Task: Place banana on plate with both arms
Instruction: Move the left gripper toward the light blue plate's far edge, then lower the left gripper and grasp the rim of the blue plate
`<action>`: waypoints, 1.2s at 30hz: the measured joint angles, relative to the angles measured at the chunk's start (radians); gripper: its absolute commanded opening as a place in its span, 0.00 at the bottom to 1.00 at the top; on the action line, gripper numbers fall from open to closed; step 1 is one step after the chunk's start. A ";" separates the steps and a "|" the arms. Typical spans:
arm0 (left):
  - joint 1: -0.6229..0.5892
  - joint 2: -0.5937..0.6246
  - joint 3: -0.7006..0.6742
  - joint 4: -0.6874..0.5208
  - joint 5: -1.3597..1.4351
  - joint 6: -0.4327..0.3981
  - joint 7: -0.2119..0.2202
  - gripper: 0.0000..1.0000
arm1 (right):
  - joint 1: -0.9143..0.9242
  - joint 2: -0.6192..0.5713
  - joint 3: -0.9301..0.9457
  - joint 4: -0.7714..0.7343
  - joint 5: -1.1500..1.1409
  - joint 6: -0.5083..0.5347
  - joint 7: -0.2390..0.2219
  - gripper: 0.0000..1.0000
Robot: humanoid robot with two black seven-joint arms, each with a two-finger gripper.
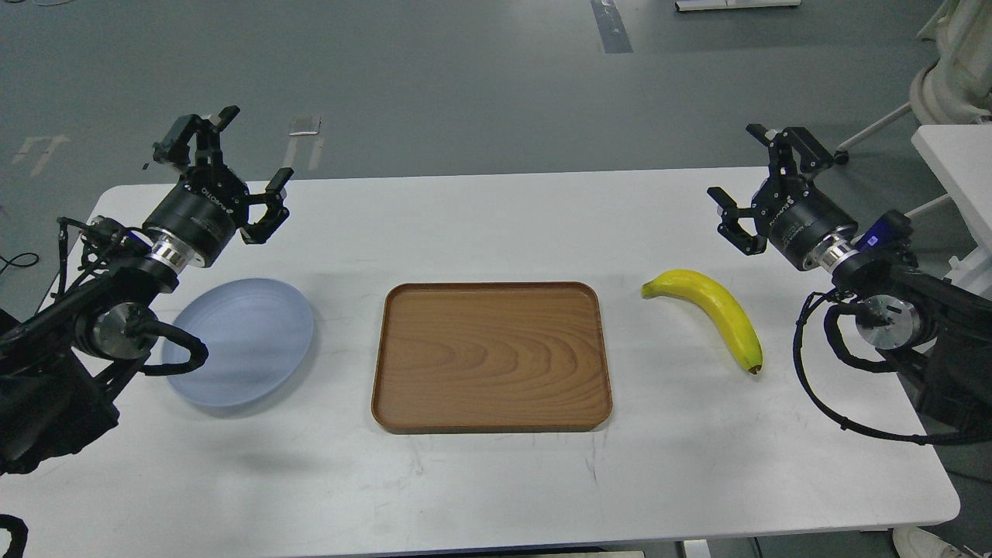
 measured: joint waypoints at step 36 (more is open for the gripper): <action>-0.073 0.462 0.085 -0.356 1.462 0.002 -0.041 1.00 | 0.027 -0.008 -0.012 0.000 -0.031 0.000 0.000 1.00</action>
